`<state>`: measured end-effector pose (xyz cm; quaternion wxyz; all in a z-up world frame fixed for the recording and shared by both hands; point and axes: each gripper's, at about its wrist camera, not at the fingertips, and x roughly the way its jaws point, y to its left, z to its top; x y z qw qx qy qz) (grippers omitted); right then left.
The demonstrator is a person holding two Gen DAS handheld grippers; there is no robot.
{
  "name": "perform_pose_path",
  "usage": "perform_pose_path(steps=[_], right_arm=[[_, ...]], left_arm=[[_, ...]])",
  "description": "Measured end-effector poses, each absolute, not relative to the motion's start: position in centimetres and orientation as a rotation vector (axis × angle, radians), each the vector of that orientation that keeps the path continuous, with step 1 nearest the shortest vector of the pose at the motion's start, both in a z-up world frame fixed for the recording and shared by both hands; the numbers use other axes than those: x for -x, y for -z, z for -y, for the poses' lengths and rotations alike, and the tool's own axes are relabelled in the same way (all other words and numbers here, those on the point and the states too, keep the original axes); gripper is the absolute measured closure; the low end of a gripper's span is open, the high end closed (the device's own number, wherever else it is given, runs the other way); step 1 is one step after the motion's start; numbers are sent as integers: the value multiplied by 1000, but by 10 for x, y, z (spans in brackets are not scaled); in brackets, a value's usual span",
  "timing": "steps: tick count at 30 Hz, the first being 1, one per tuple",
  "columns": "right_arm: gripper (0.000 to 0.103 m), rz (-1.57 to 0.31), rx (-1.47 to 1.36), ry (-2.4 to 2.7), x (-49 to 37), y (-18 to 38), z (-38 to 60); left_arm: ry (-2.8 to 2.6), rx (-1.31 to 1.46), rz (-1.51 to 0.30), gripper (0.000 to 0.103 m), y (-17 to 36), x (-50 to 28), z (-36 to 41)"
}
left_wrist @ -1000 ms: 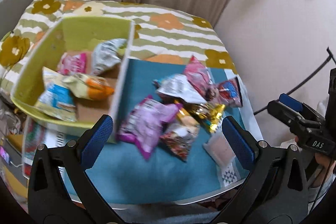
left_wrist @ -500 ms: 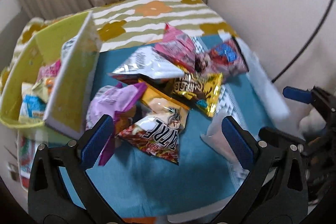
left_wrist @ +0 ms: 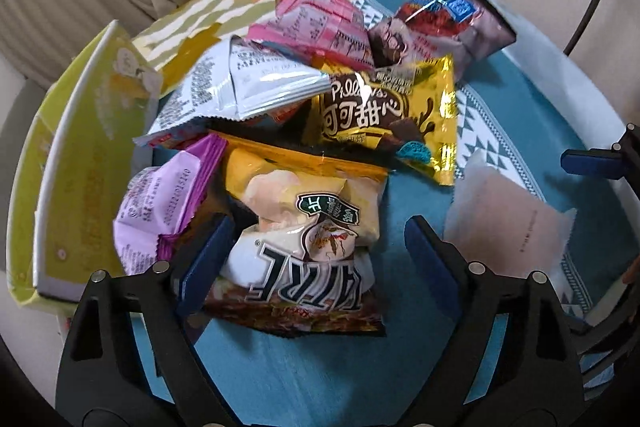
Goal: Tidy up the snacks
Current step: 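Move both tools back toward the remaining snack pile on the teal cloth, then grasp the orange-white chip bag with the left tool while the right tool grasps the pink translucent pack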
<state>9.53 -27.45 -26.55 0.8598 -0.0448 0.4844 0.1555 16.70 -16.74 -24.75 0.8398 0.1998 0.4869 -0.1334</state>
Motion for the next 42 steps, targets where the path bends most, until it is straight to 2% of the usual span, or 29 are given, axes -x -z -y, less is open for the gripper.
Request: perform_pose_path(steps=[4,10,20,24,30,33,42], right_arm=[[4,-1024,102,-326,-97,273,272],[4,-1029,114,-325,-98,279,272],[19,-1059,139,-348,-92,292,264],[28,-1072,154,-348,-94,297,263],[32,-1077,156,-354,-98,300,263],[41,-1081,165,-356,-98,301,262],[43,-1060,150,-325,-96,286,267]], left_arm=[[271,-441,-1056,28,259,-178,168],[284,-471,-1078,32,266,-183,171],[312,-498,-1077,45,270,-177,175],[314,-493,-1083,46,266,-171,174],[325,-490,-1085,46,258,-156,174],[329,-484,-1088,47,255,-152,172],[346,-465,-1074,47,237,-140,173]])
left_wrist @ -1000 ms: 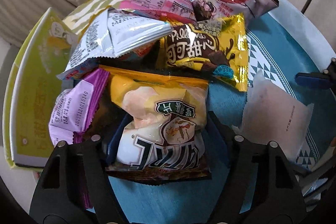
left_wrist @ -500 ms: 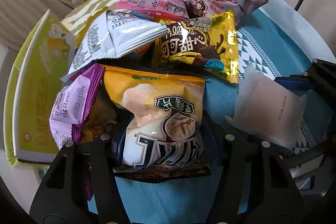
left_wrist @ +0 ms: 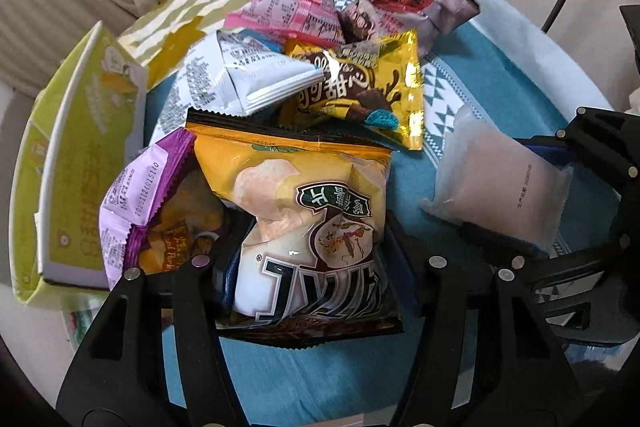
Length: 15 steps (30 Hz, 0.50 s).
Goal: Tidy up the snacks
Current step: 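Grasp the orange-white chip bag with the left tool while the right tool grasps the pink translucent pack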
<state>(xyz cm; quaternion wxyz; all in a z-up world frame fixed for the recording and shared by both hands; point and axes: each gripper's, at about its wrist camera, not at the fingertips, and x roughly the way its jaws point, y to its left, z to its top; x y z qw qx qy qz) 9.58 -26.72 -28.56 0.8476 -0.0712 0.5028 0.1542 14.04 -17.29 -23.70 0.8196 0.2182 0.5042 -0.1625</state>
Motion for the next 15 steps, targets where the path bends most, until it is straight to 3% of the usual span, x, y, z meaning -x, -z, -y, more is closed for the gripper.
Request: perform_pose_path(steps=[15], right_arm=[[44,-923,121,-280,-94,183,291]], left_arm=[[312,-223,-942,47,118,-124,134]])
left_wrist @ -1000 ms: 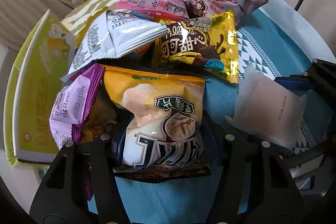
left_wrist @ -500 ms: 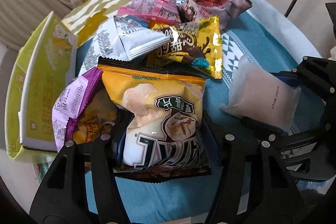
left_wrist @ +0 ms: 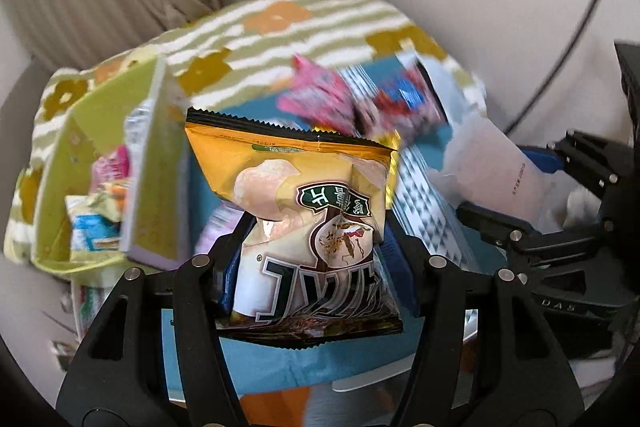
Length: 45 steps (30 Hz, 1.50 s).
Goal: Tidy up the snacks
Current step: 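Grasp the orange-white chip bag with the left tool while the right tool grasps the pink translucent pack, then carry both bags over the yellow box and open both tools to drop them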
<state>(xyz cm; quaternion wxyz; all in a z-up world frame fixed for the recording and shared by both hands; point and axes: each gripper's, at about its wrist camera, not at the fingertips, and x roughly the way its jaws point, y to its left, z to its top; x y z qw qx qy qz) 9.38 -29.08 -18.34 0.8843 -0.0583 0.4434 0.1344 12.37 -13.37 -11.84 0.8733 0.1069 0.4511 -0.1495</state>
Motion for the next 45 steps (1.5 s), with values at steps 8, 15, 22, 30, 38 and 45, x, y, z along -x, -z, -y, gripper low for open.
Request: perform_pose_path(steps=[8,15,22,30,38,45], right_arm=[[43,-789,153,-342,-135,120,243],[43,-719,151,-381,-183,84,163],[43,-744,64,-408,-253,75,82],[43,-822,34,-362,-320,79,23],[43,-960,-89,-261,-368,121,14],[44,-996,-108,-241,-381,133,5]], left_arm=[[195,-79,-862,47,70,-159,36],[131,-52,-813,46,55,-211,-59],[144,-31,-863,47,68,-288,-142],[237,-2,-965,47,112,-377,-172],[273,-62,-1051,39,154,-422,-164],[287,-107,-1043,1,155,-414,-173]])
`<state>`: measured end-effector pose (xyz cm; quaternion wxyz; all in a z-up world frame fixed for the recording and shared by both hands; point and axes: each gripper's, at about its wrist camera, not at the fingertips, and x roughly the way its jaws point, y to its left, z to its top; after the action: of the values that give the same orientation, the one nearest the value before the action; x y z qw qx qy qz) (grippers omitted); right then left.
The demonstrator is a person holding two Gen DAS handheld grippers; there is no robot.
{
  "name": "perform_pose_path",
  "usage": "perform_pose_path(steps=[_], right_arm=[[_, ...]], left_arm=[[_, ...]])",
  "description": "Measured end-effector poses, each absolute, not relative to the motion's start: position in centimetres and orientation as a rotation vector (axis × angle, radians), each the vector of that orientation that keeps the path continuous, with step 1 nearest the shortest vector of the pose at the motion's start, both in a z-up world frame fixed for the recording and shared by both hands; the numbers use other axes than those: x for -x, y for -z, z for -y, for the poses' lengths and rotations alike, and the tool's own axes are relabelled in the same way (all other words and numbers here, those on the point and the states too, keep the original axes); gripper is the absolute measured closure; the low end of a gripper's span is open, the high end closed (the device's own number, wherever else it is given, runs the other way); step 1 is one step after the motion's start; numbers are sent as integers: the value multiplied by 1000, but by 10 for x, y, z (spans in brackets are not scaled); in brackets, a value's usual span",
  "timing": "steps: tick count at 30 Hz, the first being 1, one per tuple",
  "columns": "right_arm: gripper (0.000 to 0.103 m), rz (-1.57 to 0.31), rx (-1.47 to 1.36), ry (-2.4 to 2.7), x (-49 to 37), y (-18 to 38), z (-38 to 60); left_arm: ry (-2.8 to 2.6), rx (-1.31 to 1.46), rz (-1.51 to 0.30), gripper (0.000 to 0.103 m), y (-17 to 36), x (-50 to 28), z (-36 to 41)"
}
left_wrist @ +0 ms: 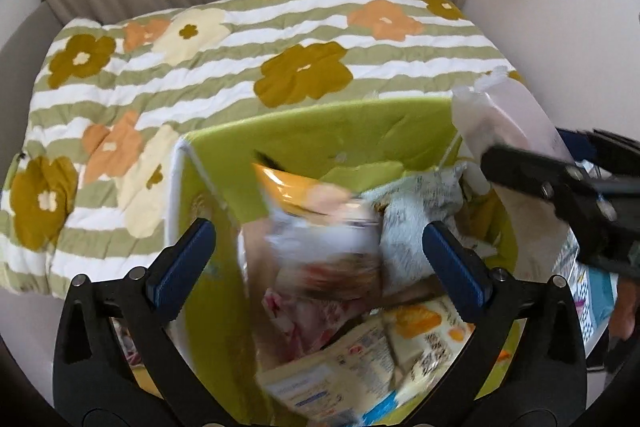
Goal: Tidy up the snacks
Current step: 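Carry both bags over the yellow box and open both tools to drop them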
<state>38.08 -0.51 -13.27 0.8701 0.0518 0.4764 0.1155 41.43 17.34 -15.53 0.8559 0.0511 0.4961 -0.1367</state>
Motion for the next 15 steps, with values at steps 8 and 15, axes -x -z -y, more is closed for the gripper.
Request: perform_pose_path(steps=[8,15], right_arm=[[43,-1042,-101,-264,-393,145,-9],[39,-1053,-99,-274,-403,154,-24]], left_arm=[[264,-128,-1052,1,155,-371,-198],[261,-105,-1050,1,150,-362,-207]])
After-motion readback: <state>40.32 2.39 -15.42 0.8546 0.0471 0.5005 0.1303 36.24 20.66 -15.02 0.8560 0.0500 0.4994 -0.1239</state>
